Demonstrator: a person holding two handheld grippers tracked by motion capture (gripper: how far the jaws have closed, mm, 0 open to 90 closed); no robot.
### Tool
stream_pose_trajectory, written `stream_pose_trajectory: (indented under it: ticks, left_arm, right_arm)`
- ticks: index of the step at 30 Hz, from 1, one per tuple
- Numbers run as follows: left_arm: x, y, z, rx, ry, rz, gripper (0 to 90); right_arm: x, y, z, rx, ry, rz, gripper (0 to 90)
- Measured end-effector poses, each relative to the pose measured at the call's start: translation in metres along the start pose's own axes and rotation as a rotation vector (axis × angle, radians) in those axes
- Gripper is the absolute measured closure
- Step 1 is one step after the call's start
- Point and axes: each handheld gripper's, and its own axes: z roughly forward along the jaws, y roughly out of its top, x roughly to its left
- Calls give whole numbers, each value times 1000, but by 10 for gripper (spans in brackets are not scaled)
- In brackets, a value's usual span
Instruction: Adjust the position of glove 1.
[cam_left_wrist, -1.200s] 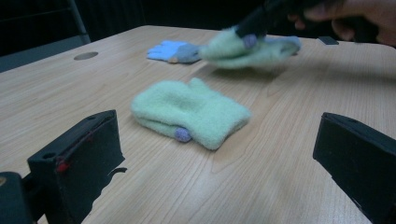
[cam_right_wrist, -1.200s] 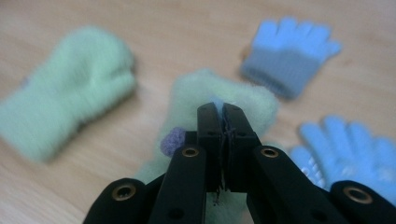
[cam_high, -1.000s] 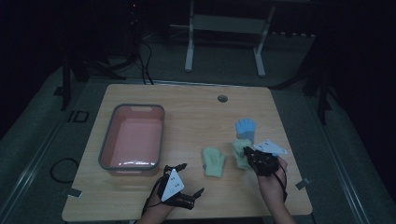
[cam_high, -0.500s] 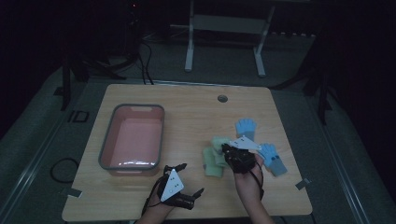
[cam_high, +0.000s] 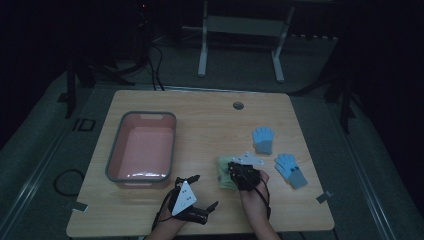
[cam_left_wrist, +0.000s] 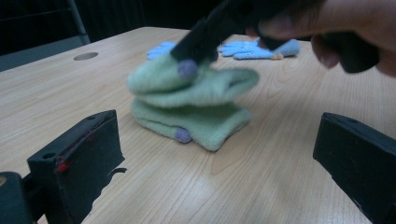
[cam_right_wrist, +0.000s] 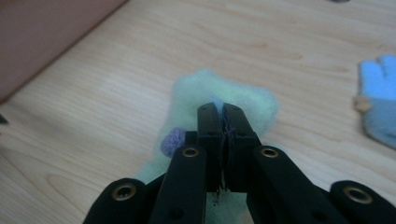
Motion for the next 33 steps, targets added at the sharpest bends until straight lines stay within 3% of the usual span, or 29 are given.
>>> stream_pose_trajectory:
  ticks: [7,10,16,19,22,29,33]
  left_arm:
    - [-1,0,1,3,-3,4,12]
    - [0,0,0,1,-20,8,12]
    - [-1,0,1,4,-16,7,12]
    - [0,0,1,1,-27,18,84]
    - [-1,1,1,9,-7,20,58]
    - [0,3,4,98,12,-25,16]
    - [0,6,3,89,21,-10,16]
  right_arm:
    - [1,-12,14,45,20,7,868]
    - [2,-15,17,50,27,0,862]
    - [1,-17,17,55,56,6,826]
    - [-2,-13,11,44,97,15,711]
    - [-6,-11,5,40,123,16,605]
    - [-23,-4,-6,15,171,-17,297]
    - [-33,-3,-10,-4,204,-52,162]
